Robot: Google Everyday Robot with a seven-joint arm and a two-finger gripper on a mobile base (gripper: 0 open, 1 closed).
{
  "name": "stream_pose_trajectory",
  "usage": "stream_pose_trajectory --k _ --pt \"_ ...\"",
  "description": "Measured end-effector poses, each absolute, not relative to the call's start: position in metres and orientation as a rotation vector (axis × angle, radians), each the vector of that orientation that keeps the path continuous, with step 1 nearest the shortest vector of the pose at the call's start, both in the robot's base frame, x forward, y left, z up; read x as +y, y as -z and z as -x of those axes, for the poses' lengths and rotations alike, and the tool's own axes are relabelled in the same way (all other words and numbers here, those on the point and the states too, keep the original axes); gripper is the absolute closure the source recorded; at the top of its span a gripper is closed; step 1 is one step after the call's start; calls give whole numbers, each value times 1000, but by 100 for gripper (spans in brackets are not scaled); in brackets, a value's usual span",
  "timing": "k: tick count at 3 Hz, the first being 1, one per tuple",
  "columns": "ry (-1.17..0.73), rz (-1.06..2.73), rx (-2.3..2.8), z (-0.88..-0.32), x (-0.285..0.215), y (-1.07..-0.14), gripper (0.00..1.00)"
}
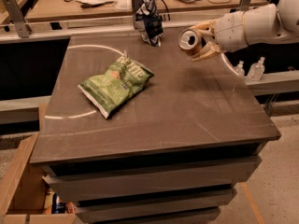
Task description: Knock orange can over
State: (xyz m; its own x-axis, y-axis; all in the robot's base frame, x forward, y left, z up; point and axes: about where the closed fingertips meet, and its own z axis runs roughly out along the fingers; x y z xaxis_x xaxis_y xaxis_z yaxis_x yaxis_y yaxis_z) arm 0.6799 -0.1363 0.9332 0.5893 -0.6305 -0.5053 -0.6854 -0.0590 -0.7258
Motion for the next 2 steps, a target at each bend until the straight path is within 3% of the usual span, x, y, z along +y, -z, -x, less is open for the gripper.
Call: stream_pose_trajectory --k 2 --pt "28 2045 818 -655 -102 -915 100"
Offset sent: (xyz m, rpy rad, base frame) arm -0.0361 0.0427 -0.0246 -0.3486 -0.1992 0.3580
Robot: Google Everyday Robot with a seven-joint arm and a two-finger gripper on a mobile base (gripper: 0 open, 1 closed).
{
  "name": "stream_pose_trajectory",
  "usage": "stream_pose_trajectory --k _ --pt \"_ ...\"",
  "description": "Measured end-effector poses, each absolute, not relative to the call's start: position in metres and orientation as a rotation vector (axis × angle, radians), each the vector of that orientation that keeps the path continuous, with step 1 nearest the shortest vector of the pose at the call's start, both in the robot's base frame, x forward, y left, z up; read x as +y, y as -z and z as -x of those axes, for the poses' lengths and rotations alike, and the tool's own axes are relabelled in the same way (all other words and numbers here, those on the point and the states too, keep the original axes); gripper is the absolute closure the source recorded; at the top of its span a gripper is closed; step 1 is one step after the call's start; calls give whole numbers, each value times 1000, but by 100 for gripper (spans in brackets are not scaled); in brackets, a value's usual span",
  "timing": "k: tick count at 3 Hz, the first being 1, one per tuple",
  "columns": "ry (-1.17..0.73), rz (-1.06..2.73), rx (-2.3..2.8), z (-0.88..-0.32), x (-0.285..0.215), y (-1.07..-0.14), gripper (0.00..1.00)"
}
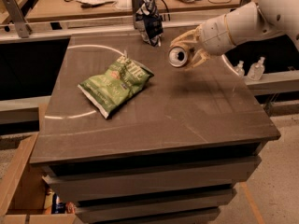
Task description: Knock orange can over
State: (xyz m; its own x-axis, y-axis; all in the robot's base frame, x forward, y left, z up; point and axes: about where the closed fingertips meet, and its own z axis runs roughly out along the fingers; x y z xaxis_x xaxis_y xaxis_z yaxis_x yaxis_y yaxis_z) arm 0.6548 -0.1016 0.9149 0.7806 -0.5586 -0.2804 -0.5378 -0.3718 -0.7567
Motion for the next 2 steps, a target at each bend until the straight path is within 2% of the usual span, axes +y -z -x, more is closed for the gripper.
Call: stream_pose_trajectory --k 2 --pt "99 2296 643 -652 -91 -891 100"
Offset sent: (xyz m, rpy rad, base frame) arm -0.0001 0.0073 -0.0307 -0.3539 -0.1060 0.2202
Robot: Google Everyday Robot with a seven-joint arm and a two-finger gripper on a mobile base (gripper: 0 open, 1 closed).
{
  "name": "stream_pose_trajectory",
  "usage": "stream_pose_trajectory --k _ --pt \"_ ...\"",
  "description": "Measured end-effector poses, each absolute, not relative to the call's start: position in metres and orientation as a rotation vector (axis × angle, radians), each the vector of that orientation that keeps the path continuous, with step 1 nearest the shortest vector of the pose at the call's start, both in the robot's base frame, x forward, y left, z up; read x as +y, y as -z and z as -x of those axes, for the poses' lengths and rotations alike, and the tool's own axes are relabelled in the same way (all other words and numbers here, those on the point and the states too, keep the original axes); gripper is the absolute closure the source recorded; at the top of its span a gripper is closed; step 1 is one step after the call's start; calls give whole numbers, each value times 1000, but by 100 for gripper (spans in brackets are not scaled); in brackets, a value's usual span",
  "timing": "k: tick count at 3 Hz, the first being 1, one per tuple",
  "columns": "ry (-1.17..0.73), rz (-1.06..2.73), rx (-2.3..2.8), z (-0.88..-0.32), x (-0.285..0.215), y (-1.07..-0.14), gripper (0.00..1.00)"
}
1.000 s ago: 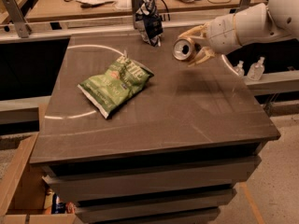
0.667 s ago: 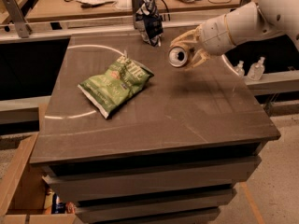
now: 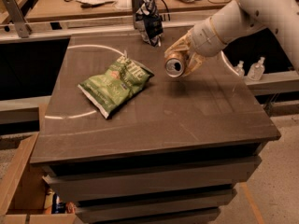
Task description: Knock orange can over
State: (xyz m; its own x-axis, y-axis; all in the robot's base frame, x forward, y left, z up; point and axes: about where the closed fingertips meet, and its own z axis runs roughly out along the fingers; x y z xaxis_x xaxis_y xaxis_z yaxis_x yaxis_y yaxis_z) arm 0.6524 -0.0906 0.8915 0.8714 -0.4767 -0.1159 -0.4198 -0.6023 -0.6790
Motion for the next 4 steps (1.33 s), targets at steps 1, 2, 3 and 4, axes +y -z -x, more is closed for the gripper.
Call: stream_pose_trajectory --k 1,2,3,4 --pt "147 2385 584 -654 -90 -884 100" --pt "189 2450 532 -655 -89 -880 100" --pt "207 2498 492 -654 -88 -878 100" --pt "230 2536 466 -653 -87 -877 100"
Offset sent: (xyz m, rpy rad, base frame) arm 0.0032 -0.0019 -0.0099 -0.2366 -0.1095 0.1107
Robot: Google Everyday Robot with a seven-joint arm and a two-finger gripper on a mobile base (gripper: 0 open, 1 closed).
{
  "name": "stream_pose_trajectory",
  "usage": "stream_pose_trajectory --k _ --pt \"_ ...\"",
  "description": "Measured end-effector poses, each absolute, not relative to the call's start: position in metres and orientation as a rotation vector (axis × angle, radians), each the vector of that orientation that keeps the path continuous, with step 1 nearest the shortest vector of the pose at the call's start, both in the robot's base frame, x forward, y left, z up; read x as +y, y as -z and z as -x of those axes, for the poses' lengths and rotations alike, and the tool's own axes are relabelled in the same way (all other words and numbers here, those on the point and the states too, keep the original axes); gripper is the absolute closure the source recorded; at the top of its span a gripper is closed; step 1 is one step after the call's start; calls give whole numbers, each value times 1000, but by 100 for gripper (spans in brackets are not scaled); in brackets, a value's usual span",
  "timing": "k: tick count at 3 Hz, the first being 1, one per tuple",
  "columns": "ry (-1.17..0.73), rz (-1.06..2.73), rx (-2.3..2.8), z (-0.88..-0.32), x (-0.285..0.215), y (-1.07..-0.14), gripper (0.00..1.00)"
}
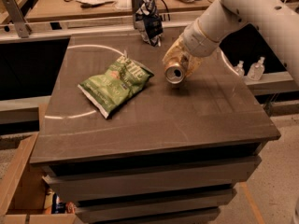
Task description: Knock orange can over
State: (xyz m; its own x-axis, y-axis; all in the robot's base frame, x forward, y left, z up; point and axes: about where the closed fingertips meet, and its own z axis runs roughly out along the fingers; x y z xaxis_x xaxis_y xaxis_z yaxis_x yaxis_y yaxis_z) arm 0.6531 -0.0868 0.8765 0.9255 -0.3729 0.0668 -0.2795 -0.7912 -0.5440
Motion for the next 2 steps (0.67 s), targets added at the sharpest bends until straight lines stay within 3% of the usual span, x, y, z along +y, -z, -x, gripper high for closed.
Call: stream_pose_trajectory --k 1,2 --pt "230 2580 454 -651 -86 -874 87" --pt "225 2627 437 -648 -84 -869 63"
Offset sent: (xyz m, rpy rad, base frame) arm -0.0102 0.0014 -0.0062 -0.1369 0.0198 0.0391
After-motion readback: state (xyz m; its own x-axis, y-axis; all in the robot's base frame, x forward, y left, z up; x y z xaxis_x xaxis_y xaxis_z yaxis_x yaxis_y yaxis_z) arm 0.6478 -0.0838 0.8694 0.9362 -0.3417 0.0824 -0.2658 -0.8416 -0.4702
